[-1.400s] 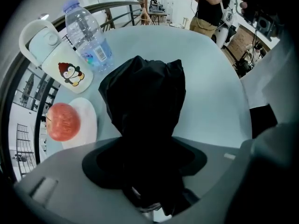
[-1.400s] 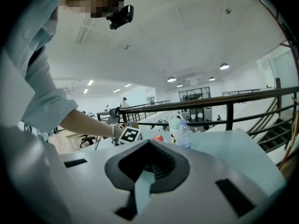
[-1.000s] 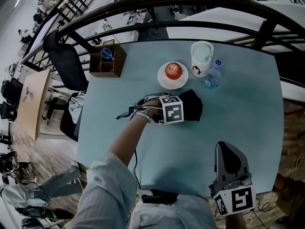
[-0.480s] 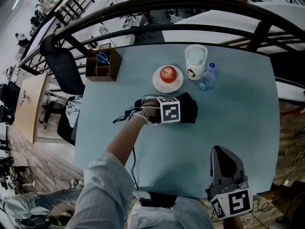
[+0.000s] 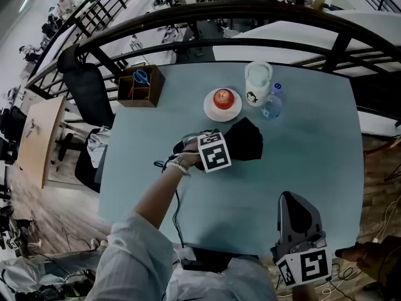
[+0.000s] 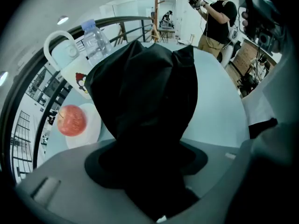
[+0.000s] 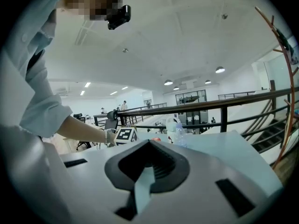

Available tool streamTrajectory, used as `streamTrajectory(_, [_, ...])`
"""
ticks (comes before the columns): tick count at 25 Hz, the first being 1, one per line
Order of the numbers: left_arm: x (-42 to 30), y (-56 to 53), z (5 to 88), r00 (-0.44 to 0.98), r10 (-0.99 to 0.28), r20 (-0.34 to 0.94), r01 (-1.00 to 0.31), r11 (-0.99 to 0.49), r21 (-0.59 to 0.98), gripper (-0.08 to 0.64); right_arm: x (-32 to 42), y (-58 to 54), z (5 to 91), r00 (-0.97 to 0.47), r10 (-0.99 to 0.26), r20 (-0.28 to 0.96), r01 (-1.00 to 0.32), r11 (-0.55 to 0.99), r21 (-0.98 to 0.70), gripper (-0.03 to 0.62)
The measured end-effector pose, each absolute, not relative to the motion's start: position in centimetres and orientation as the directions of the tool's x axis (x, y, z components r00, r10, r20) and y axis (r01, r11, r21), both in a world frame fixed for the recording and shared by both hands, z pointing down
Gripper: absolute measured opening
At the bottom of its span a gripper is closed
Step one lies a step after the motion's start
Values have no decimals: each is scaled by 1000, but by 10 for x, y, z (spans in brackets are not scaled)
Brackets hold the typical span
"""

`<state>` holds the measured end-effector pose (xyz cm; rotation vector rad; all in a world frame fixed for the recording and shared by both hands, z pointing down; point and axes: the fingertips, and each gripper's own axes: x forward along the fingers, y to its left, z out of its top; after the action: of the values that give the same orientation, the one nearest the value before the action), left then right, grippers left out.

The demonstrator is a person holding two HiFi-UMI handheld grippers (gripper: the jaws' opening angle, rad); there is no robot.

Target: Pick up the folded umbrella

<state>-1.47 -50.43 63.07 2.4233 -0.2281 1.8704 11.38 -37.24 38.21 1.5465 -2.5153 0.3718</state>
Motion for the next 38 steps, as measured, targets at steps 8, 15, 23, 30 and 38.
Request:
streamTrajectory(8, [-13, -471, 567, 423, -178, 889, -252, -965, -73, 272, 91, -337, 358, -402, -886, 231, -916, 394, -79, 0])
streamTrajectory(15, [-39, -436, 504, 577, -278, 768, -384, -922, -45, 272, 59, -307, 328, -366, -909, 199, -929, 369, -23, 0])
streamTrajectory(23, [-70, -354, 424, 685, -382, 620, -431, -899, -77, 272, 26, -249, 301, -331, -929, 163, -940, 340, 32, 0])
streamTrajectory(30, [-99, -286, 371, 759, -426, 493, -455, -888, -68, 272, -11, -201, 282, -326, -937, 123, -940, 335, 62, 0])
streamTrajectory(38, [-144, -230, 347, 788, -462, 406, -482, -874, -58, 272, -49, -158, 281, -295, -951, 88, -950, 302, 80, 0])
